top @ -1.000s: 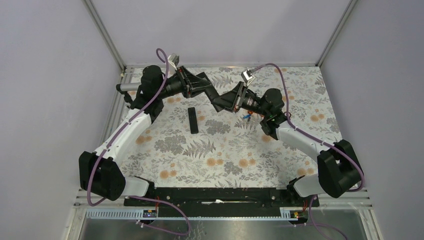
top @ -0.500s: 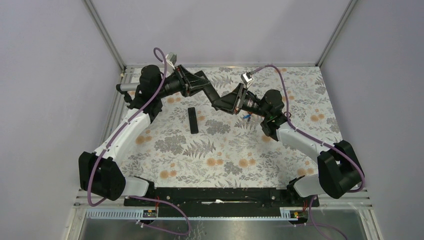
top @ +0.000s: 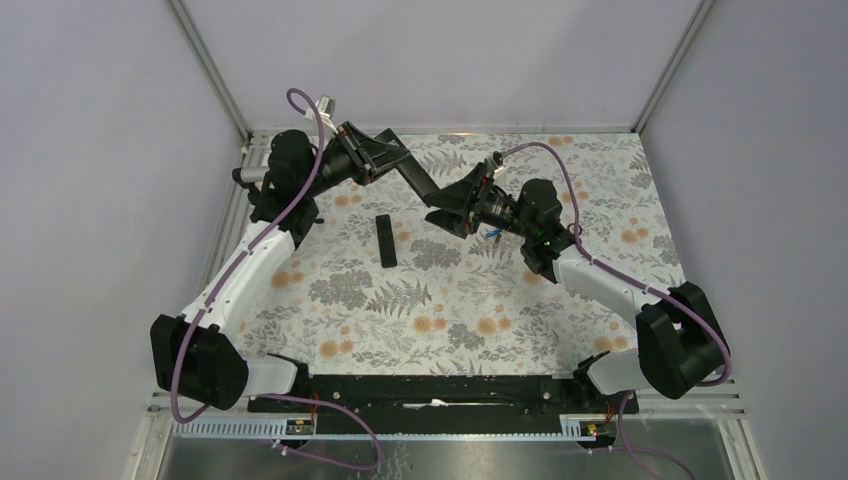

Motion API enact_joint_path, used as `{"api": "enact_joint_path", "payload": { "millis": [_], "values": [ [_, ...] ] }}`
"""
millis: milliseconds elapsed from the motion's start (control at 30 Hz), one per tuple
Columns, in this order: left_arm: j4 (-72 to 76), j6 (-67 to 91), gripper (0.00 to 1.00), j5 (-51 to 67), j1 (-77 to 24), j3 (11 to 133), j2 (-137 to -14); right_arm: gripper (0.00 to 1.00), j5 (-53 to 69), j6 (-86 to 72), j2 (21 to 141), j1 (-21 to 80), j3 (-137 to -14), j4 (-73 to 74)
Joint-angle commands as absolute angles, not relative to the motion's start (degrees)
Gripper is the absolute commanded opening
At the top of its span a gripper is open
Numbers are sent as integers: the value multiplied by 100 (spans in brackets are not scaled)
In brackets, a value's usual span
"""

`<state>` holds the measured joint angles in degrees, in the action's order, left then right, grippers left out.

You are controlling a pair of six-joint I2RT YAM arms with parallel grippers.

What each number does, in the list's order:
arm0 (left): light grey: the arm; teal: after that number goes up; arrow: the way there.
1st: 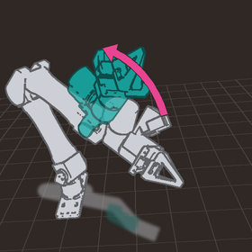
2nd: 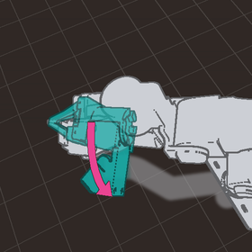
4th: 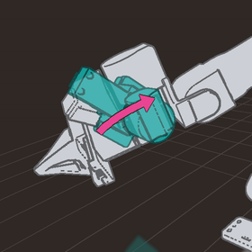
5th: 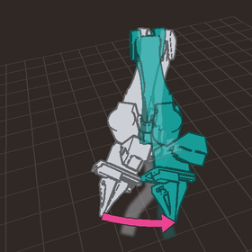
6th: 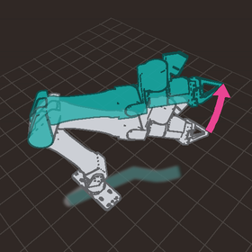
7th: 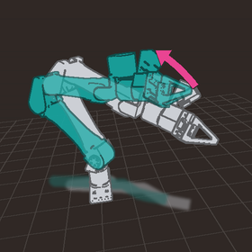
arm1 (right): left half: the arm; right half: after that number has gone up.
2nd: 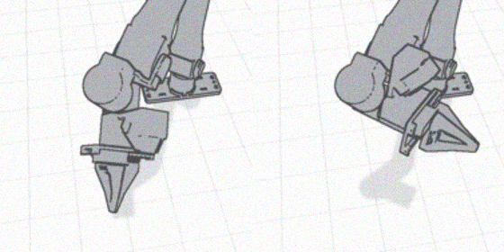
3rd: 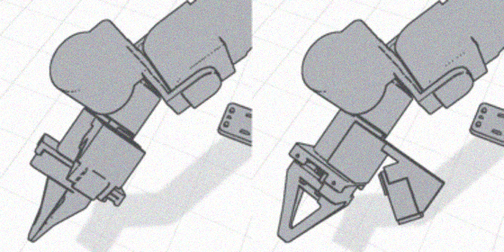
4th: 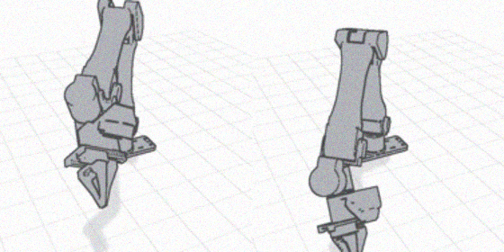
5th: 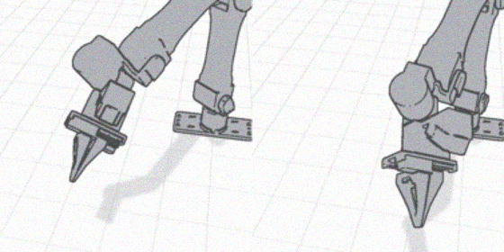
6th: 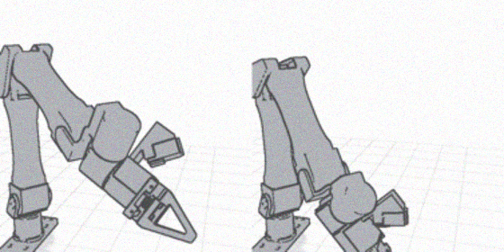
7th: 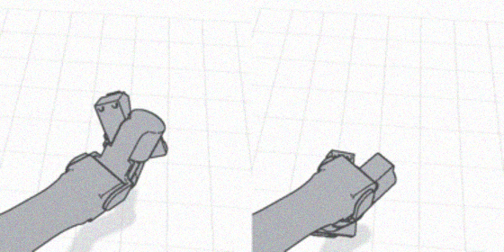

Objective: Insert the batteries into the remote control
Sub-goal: Remove the battery cover from the center of the board.

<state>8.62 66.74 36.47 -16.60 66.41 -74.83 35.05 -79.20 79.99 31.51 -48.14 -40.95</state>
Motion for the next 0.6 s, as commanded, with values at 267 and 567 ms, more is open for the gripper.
{"api": "enact_joint_path", "payload": {
  "millis": [267,567],
  "values": [
    [804,6064,0,3343,-1714,6709,-7225,47,3223,-8354,7944,3164,-4958,-3715],
    [493,5612,0,3159,-1723,6684,-7242,31,3217,-8208,7815,3159,-5226,-2919]
  ]
}}
